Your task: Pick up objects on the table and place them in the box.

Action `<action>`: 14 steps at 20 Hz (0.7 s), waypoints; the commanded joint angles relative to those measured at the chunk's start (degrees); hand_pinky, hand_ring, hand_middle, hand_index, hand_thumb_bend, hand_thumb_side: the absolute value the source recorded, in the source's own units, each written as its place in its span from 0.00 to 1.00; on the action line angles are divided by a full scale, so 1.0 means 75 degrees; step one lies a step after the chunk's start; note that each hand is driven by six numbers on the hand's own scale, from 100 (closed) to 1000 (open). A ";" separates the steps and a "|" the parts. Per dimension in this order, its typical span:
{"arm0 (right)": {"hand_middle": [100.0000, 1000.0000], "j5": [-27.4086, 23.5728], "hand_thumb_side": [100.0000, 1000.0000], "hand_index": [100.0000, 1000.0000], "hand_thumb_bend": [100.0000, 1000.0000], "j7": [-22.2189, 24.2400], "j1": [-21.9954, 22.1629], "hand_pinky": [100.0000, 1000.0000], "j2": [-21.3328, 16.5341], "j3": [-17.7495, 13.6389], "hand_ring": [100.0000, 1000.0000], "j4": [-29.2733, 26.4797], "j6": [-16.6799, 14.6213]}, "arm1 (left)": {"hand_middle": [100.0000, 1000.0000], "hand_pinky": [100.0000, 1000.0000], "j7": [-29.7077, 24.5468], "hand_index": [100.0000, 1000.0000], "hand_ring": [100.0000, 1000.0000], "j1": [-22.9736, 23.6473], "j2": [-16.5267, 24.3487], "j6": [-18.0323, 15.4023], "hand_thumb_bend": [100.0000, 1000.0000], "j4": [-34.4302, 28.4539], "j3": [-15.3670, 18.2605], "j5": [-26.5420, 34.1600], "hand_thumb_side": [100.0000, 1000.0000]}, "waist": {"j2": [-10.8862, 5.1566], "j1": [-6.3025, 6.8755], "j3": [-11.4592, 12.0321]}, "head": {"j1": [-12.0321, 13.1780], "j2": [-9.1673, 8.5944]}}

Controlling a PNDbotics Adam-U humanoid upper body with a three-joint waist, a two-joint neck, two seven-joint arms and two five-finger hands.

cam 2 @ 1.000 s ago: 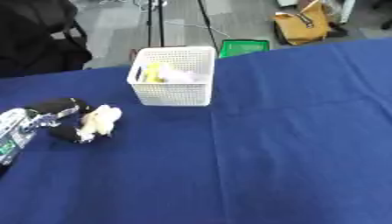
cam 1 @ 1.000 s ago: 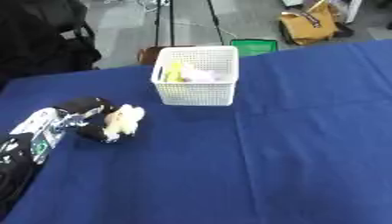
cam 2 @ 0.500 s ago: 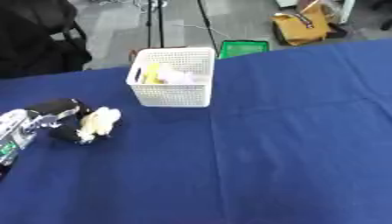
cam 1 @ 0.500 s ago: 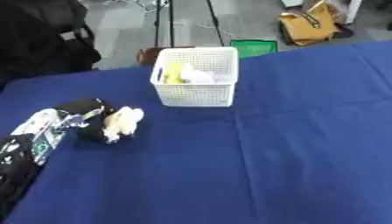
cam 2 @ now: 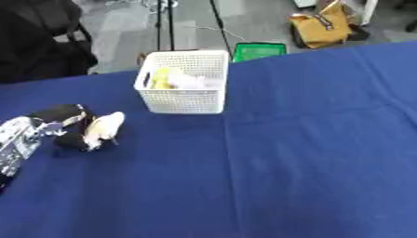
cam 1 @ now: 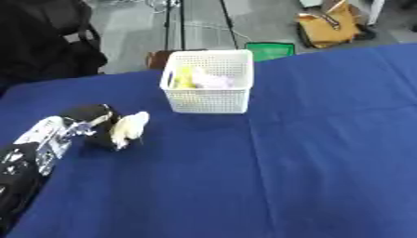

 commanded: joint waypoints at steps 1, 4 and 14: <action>0.55 -0.0034 0.81 0.70 0.00 -0.0330 -0.0039 0.70 -0.0126 -0.0046 0.68 -0.0146 -0.0334 | 0.43 0.63 0.0137 0.60 0.48 -0.0176 0.0153 0.0025 0.20 -0.0079 0.0097 0.0040 0.57 | -0.0136 -0.0042 0.0013 | 0.0002 -0.0071; 0.55 -0.0034 0.81 0.70 0.00 -0.0330 -0.0036 0.70 -0.0127 -0.0044 0.68 -0.0146 -0.0329 | 0.42 0.62 0.0258 0.59 0.47 -0.0203 0.0156 0.0069 0.16 -0.0097 0.0103 0.0047 0.57 | -0.0144 -0.0049 0.0027 | 0.0003 -0.0060; 0.55 -0.0027 0.81 0.70 0.00 -0.0330 -0.0008 0.70 -0.0133 -0.0066 0.68 -0.0146 -0.0310 | 0.41 0.62 0.0390 0.58 0.46 -0.0340 0.0336 0.0156 0.13 -0.0347 0.0078 0.0041 0.57 | -0.0189 -0.0064 0.0083 | -0.0018 0.0005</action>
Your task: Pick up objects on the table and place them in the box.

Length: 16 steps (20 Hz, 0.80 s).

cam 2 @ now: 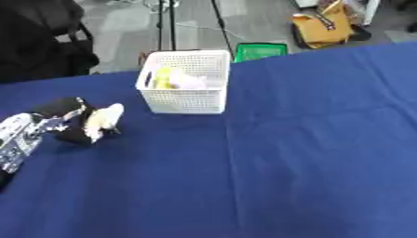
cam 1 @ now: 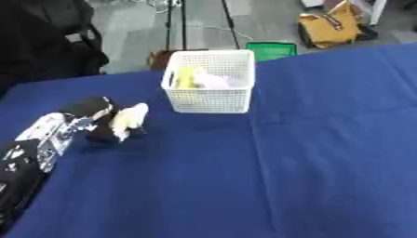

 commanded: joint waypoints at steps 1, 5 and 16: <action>0.55 -0.0019 0.81 0.70 0.00 -0.0328 -0.0022 0.70 -0.0135 -0.0061 0.68 -0.0146 -0.0311 | 0.41 0.61 0.0012 0.57 0.46 -0.0194 0.0353 0.0049 0.12 -0.0220 0.0081 0.0038 0.57 | -0.0196 -0.0053 0.0025 | -0.0017 0.0009; 0.55 -0.0012 0.81 0.70 0.00 -0.0328 -0.0006 0.70 -0.0146 -0.0058 0.68 -0.0146 -0.0301 | 0.40 0.61 -0.0065 0.57 0.46 -0.0313 0.0506 0.0104 0.12 -0.0394 0.0092 0.0110 0.58 | -0.0231 -0.0046 0.0052 | -0.0020 0.0036; 0.56 0.0003 0.81 0.70 0.00 -0.0328 0.0015 0.70 -0.0173 -0.0051 0.68 -0.0146 -0.0311 | 0.41 0.61 -0.0438 0.58 0.47 -0.0673 0.0840 0.0221 0.14 -0.0805 0.0076 0.0172 0.60 | -0.0335 -0.0019 0.0079 | -0.0008 0.0089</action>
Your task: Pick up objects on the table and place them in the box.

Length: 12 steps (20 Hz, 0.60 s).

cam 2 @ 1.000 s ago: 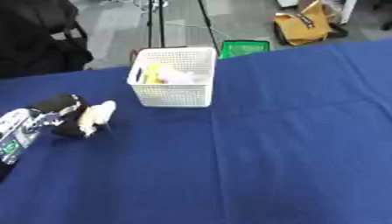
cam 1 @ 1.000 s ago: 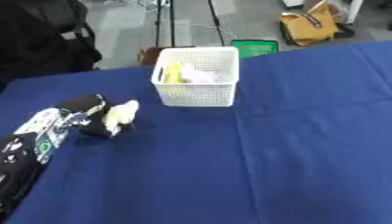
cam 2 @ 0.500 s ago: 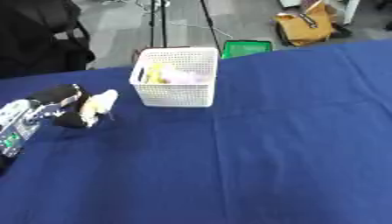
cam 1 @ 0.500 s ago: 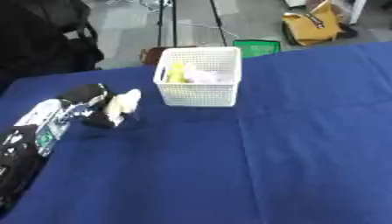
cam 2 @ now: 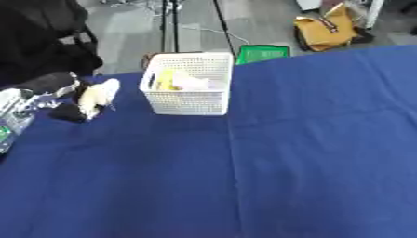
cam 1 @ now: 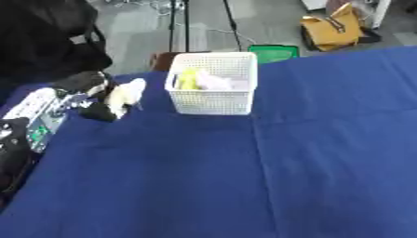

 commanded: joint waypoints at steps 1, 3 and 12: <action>0.56 0.0005 0.81 0.70 0.00 -0.0327 -0.0030 0.70 -0.0176 -0.0050 0.68 -0.0146 -0.0312 | 0.41 0.61 -0.0133 0.58 0.47 -0.0274 0.0414 0.0009 0.14 -0.0235 0.0073 0.0037 0.60 | -0.0238 -0.0013 0.0010 | 0.0011 0.0051; 0.56 0.0008 0.81 0.70 0.00 -0.0327 -0.0023 0.70 -0.0181 -0.0050 0.68 -0.0146 -0.0310 | 0.41 0.61 -0.0216 0.58 0.48 -0.0372 0.0450 0.0008 0.13 -0.0298 0.0072 0.0020 0.60 | -0.0254 0.0007 0.0007 | 0.0009 0.0051; 0.56 0.0013 0.81 0.70 0.00 -0.0327 0.0002 0.70 -0.0226 -0.0024 0.68 -0.0146 -0.0305 | 0.41 0.61 -0.0378 0.57 0.47 -0.0882 0.0429 0.0056 0.12 -0.0454 0.0133 -0.0039 0.61 | -0.0302 0.0108 -0.0074 | 0.0060 0.0062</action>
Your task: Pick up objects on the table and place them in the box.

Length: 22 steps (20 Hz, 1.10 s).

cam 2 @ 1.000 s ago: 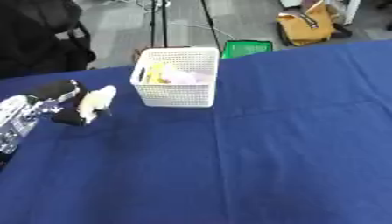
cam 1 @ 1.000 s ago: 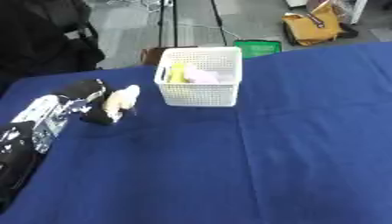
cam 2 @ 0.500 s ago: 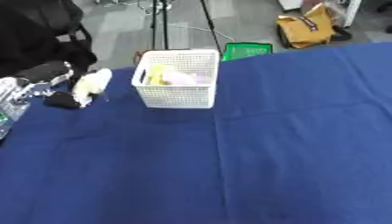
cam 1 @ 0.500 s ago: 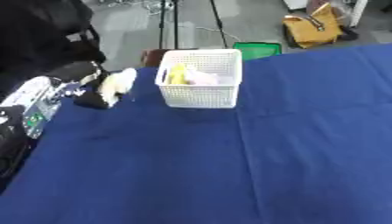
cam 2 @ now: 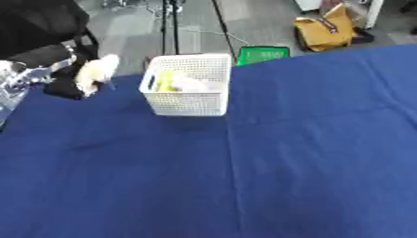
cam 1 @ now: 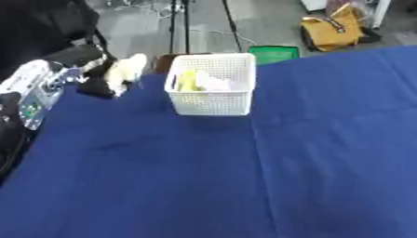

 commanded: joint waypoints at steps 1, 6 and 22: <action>0.56 0.0012 0.81 0.70 0.00 -0.0327 -0.0059 0.70 -0.0219 -0.0021 0.68 -0.0146 -0.0306 | 0.41 0.61 -0.0039 0.57 0.47 -0.0349 0.0235 0.0043 0.12 -0.0147 0.0146 -0.0035 0.61 | -0.0219 -0.0003 -0.0039 | 0.0052 0.0027; 0.56 0.0004 0.81 0.70 0.00 -0.0327 -0.0088 0.70 -0.0235 0.0021 0.68 -0.0146 -0.0313 | 0.40 0.61 0.0032 0.57 0.46 -0.0647 -0.0019 0.0113 0.11 0.0015 0.0247 -0.0139 0.62 | -0.0208 0.0056 -0.0164 | 0.0179 -0.0006; 0.55 -0.0157 0.81 0.70 0.00 -0.0327 -0.0554 0.70 -0.0302 0.0192 0.68 -0.0146 -0.0499 | 0.39 0.61 0.1036 0.57 0.46 -0.1560 -0.0925 0.0400 0.11 0.0690 0.0912 -0.1468 0.64 | 0.0173 0.0369 -0.0934 | 0.0699 -0.0448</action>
